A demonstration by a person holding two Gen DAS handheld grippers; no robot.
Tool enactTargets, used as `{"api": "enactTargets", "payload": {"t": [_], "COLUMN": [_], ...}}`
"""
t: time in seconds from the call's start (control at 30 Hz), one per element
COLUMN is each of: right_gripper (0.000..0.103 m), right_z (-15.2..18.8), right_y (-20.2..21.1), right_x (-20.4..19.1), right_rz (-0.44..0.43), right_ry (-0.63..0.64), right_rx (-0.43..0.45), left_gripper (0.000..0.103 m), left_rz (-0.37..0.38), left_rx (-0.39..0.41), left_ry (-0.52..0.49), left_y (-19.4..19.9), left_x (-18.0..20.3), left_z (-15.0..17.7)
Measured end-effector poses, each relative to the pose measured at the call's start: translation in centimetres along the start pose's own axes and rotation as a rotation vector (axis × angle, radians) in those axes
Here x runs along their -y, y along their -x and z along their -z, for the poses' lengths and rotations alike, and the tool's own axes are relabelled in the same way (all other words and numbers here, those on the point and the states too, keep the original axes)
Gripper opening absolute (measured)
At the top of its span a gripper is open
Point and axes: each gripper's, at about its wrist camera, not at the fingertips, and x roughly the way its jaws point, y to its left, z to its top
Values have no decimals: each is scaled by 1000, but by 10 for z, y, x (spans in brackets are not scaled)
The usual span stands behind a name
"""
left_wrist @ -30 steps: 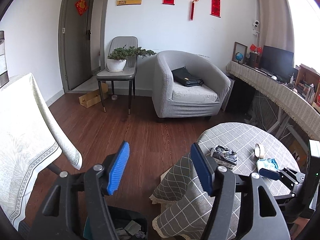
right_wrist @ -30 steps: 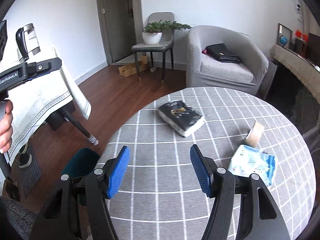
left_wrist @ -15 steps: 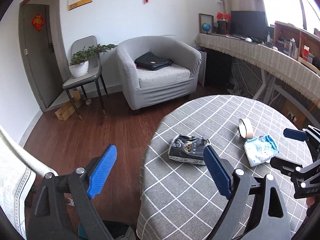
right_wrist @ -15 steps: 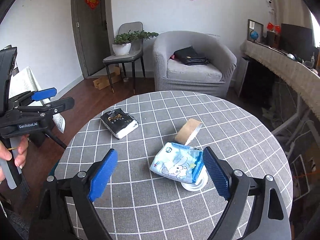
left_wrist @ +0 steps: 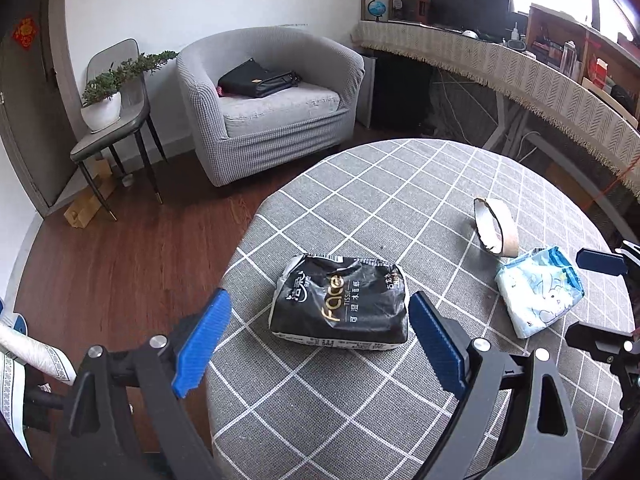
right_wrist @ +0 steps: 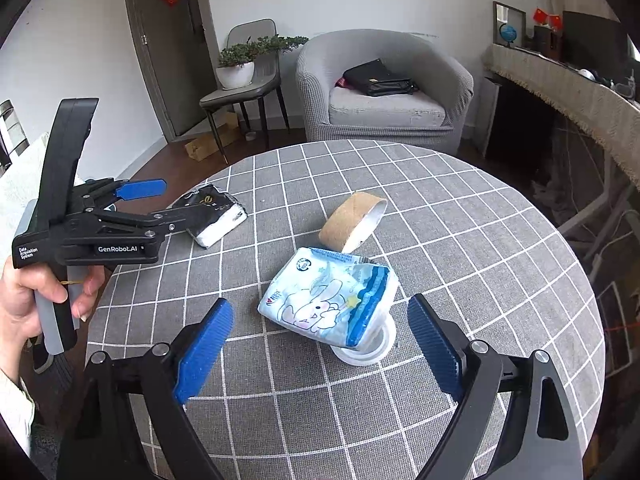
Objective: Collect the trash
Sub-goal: 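Grasp the black Face snack bag with the left gripper while the right grasps the blue bunny-print package, then carry the black bag and blue package over the teal bin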
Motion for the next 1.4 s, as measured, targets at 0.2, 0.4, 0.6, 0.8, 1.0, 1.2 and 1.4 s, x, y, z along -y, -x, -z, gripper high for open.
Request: {"api": "enactTargets", "payload": {"t": [0.2,0.4,0.6,0.8,1.0,1.2,1.4], "right_gripper": [90,90,90,90,92,89,74], "right_z": [0,0,2,0,3,1,3], "right_y": [0,-6,-14,-21,-35,-35,-31], "right_x": [11,-2,-16,-21,-21,-17,-25], "right_rz": [-16,27,94,132,170,163,189], "right_ry": [-54,3,79,87,106,88,146], "right_rx": [-4,-24,-42,-49,-78,-78,-49], "left_gripper": [92,80,73,72,72,72,72], "left_rz": [45,-14,-22,-6,-43,-80,-69], "left_rx": [-25,-40,-39,-13,10,46,80], "left_ry": [-12,-66,-36,67,132,210,296], "left_y": [-13,-18,-16,-3,18,44,76], "left_x": [8,23,22,21,24,23,17], "left_z": [-1,0,1,-1,-4,0,25]}}
